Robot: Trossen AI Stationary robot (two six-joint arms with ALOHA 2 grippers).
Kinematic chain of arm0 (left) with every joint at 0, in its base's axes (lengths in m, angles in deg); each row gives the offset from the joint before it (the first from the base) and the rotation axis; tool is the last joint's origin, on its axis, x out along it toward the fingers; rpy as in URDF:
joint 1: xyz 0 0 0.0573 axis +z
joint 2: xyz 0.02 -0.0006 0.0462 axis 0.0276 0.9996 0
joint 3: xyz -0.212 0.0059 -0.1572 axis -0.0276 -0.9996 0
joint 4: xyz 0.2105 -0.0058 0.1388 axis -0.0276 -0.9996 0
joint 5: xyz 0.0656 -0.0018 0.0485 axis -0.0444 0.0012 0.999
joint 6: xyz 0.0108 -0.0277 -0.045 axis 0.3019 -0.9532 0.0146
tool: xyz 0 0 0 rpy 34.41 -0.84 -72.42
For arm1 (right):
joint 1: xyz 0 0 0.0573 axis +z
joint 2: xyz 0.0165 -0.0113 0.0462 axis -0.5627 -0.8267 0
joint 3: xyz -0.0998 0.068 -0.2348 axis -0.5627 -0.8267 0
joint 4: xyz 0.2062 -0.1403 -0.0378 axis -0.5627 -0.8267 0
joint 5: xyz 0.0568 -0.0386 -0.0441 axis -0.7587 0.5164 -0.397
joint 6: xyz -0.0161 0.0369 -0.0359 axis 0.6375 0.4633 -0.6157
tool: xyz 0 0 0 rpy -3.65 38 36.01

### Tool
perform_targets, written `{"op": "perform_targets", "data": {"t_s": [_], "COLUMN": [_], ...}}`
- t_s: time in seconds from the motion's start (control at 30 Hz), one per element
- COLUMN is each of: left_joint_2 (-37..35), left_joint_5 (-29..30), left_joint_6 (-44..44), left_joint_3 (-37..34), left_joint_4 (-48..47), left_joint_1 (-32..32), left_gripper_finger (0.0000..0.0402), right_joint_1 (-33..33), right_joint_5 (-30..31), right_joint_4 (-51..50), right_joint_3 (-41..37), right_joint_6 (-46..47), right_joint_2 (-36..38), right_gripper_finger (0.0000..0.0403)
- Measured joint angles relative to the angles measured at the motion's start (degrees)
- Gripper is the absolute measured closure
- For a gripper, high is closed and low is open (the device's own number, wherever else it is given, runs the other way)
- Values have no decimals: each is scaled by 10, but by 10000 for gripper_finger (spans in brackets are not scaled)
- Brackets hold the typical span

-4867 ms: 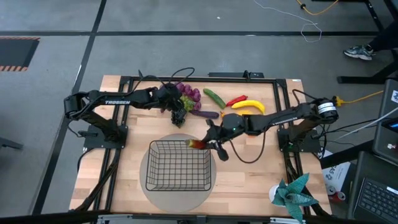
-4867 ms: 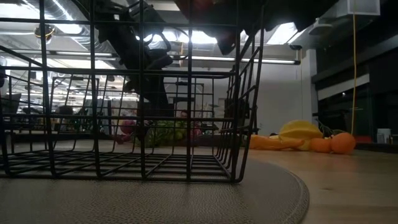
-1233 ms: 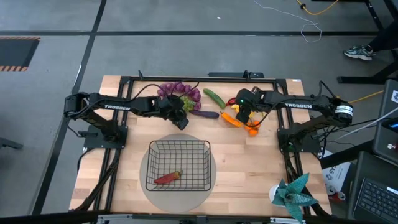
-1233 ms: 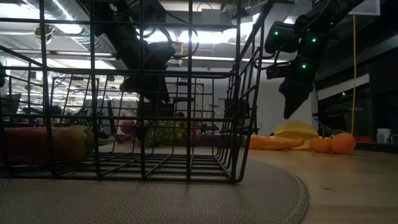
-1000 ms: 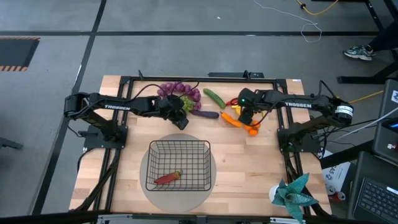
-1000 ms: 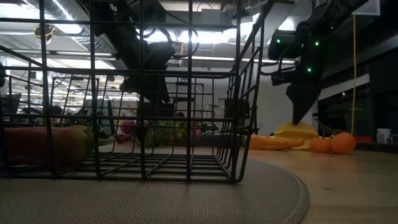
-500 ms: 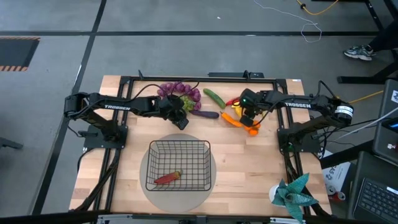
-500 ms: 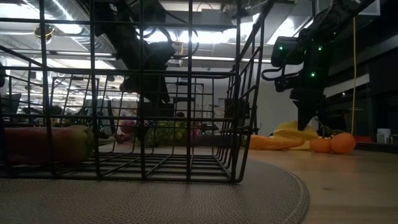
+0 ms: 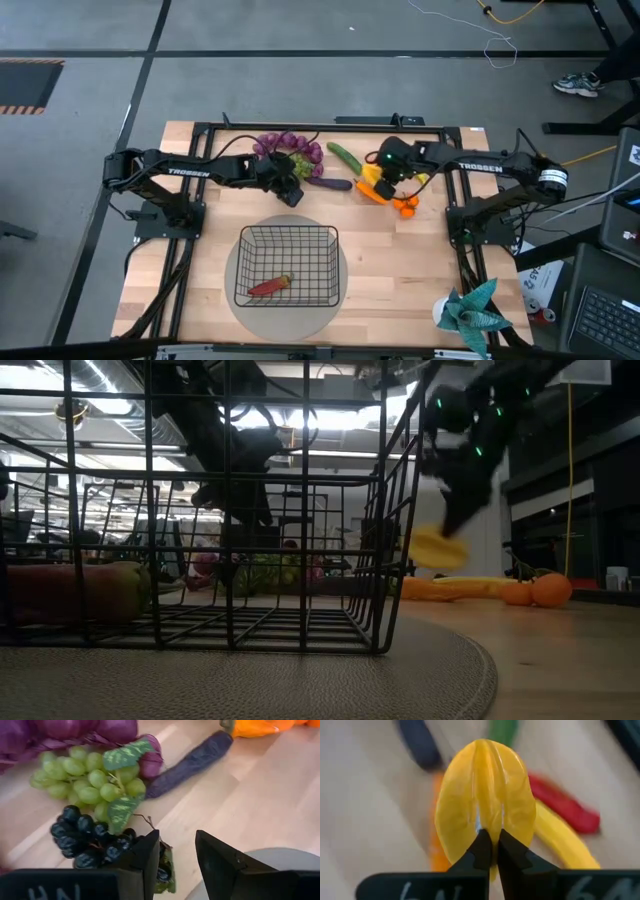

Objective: Build produce basket
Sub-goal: Put the starfruit into the black wire basket

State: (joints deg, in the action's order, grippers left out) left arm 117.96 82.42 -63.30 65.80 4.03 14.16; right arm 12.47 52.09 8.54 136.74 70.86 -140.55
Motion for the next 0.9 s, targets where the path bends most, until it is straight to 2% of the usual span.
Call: {"op": "perform_targets", "data": {"t_s": [0.07, 0.27, 0.4, 0.53, 0.77, 0.9], "left_joint_2": [0, 0, 0, 0, 0, 0], "left_joint_5": [0, 2, 10, 10, 10, 10], "left_joint_6": [0, 6, 8, 5, 5, 4], "left_joint_3": [0, 0, 0, 0, 0, 0], "left_joint_4": [0, -4, -4, -4, -6, -6], "left_joint_1": [0, -2, -2, -2, -14, -21], "left_gripper_finger": [280, 280, 280, 280, 280, 280], "right_joint_1": [22, 110, 189, 259, 337, 348], "right_joint_5": [-48, -298, -350, -333, -102, -85], "right_joint_4": [14, 113, 212, 278, 312, 335], "right_joint_3": [30, 91, 98, 98, 98, 98], "right_joint_6": [0, 17, 43, 42, 31, 13], "right_joint_2": [0, 1, 1, -1, -2, -4], "right_gripper_finger": [387, 387, 387, 387, 340, 330]}}
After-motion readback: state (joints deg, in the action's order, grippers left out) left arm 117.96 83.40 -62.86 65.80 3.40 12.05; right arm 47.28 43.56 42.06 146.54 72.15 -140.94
